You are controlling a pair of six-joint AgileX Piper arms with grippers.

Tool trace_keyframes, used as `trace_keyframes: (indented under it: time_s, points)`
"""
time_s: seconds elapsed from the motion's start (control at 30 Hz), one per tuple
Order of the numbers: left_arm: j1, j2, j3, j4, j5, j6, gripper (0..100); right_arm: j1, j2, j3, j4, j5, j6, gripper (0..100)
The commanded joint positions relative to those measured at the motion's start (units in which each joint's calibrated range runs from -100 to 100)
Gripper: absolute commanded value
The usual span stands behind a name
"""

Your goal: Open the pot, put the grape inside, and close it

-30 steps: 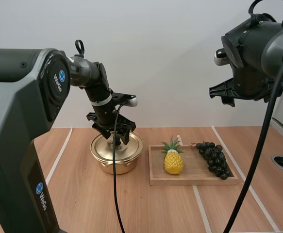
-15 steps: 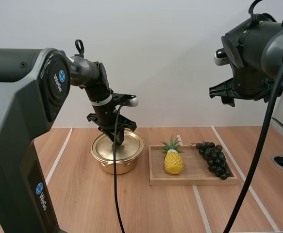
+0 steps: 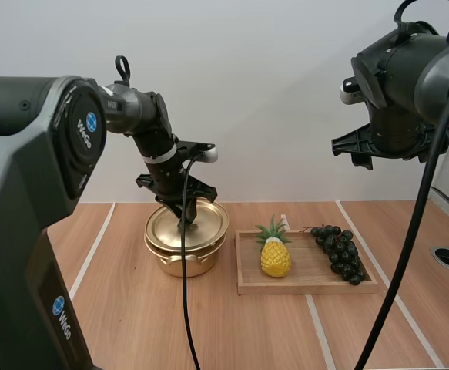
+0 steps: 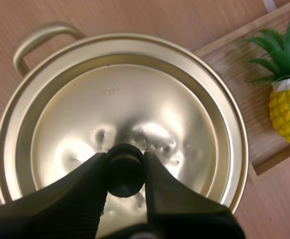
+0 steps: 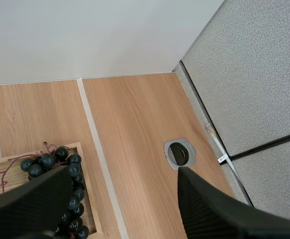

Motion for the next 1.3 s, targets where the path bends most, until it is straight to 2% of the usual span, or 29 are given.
trace_keyframes:
  time_s: [0.0, 0.37, 0.53, 0.9, 1.27]
  points:
    - [-0.15, -2.9, -2.2, -0.5, -1.4, -1.7, 2, -0.2, -0.6, 0.1, -0.7, 0.5, 0.1, 100]
    - [-0.15, -13.1, -12.2, 2.7, -2.3, -6.8, 2, -0.2, -0.6, 0.1, -0.7, -0.8, 0.1, 100]
    - [-0.15, -19.2, -17.0, 6.0, -5.6, -11.4, 2, -0.2, -0.6, 0.1, -0.7, -3.9, 0.1, 100]
    - [-0.15, -30.7, -26.9, 13.5, -8.8, -15.5, 2, -0.2, -0.6, 0.1, -0.7, -6.1, 0.1, 100]
    - [-0.15, -37.4, -40.7, 14.1, -9.4, -15.7, 1, -0.2, -0.6, 0.1, -0.7, -6.1, -0.2, 100]
